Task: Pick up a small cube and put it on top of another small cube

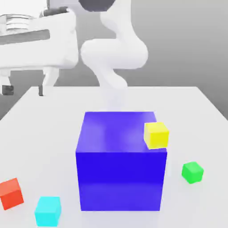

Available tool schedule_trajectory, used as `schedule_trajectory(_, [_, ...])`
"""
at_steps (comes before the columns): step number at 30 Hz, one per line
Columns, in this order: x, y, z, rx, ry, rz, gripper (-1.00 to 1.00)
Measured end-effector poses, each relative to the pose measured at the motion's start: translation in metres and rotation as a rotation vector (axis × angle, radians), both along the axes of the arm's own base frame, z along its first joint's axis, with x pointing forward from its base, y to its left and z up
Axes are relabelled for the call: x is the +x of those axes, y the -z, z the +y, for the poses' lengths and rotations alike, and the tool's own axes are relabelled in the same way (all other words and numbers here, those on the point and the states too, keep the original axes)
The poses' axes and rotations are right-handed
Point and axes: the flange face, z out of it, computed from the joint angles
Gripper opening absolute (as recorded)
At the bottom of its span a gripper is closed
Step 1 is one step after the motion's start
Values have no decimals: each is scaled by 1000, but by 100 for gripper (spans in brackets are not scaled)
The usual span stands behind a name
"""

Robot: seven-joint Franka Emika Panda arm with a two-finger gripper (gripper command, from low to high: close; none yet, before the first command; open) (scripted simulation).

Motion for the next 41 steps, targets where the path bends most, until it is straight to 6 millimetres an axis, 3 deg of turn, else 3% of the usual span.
schedule_trajectory(6, [-22, 110, -69, 62, 214, 151, 0])
schedule_trajectory(12, [-65, 216, -112, 100, 393, 299, 0])
schedule_trajectory(16, [-72, 273, -117, 102, 417, 318, 0])
schedule_trajectory(17, [-73, 285, -117, 102, 418, 319, -100])
schedule_trajectory(24, [-73, 286, -117, 103, 419, 319, -100])
schedule_trajectory(28, [-73, 241, -117, 103, 419, 319, -100])
schedule_trajectory(29, [-67, 229, -109, 101, 386, 320, -100])
schedule_trajectory(33, [-21, 186, -17, 48, 45, 330, -100])
schedule_trajectory(35, [-14, 198, 2, 32, -23, 331, -100])
schedule_trajectory(37, [-12, 223, 7, 28, -41, 332, -100])
schedule_trajectory(38, [-13, 232, 8, 27, -43, 332, 100])
schedule_trajectory(41, [-13, 232, 8, 27, -43, 332, 100])
